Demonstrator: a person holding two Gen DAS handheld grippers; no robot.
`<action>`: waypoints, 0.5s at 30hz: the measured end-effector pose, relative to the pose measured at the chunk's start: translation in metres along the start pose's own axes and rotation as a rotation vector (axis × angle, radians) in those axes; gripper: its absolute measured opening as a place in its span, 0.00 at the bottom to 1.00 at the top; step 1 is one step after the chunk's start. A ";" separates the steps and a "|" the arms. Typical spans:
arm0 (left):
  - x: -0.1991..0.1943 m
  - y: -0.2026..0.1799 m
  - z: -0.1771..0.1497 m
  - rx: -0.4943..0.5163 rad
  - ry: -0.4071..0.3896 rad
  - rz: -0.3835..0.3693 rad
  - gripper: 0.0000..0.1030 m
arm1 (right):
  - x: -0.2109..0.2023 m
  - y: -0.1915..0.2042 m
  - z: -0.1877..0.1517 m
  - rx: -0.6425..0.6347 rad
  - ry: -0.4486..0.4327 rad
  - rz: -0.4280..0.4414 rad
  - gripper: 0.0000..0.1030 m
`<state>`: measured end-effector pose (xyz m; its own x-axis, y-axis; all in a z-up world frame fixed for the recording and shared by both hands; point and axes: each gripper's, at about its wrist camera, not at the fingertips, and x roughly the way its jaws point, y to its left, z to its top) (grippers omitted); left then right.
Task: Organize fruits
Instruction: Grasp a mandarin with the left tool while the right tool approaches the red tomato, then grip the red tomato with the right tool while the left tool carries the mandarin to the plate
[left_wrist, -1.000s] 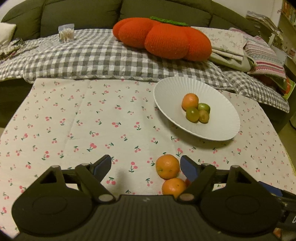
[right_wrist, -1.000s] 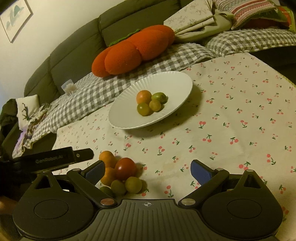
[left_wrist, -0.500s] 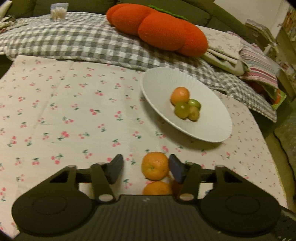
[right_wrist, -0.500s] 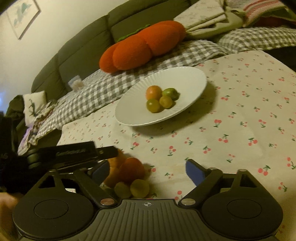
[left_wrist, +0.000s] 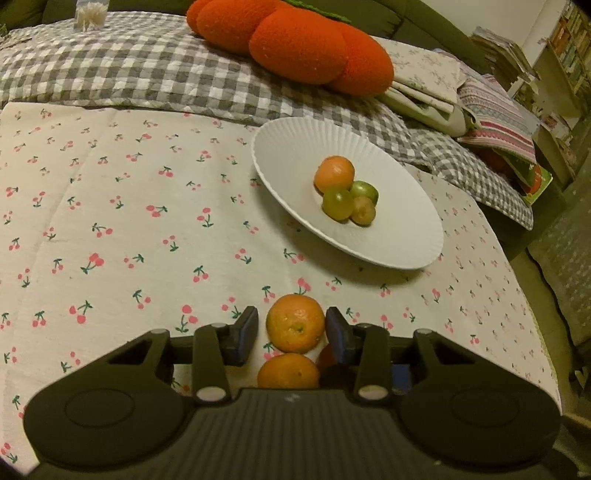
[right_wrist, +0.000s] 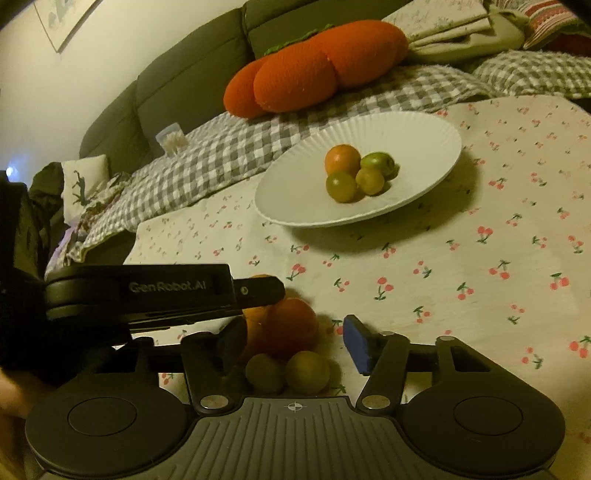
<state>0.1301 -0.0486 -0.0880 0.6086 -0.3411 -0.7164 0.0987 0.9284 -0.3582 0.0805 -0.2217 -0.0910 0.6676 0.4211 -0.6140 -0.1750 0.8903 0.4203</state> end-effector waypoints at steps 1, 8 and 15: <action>0.000 0.000 0.000 0.006 0.000 -0.001 0.38 | 0.003 0.000 0.000 -0.003 0.003 0.001 0.48; 0.005 -0.001 0.001 0.025 0.005 -0.008 0.37 | 0.006 -0.003 0.001 0.014 -0.009 0.047 0.36; 0.005 -0.002 0.001 0.040 0.008 -0.017 0.32 | 0.004 0.001 0.001 -0.005 -0.015 0.019 0.34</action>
<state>0.1343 -0.0520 -0.0904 0.6005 -0.3582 -0.7150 0.1403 0.9274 -0.3468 0.0838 -0.2196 -0.0927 0.6752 0.4349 -0.5958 -0.1909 0.8832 0.4284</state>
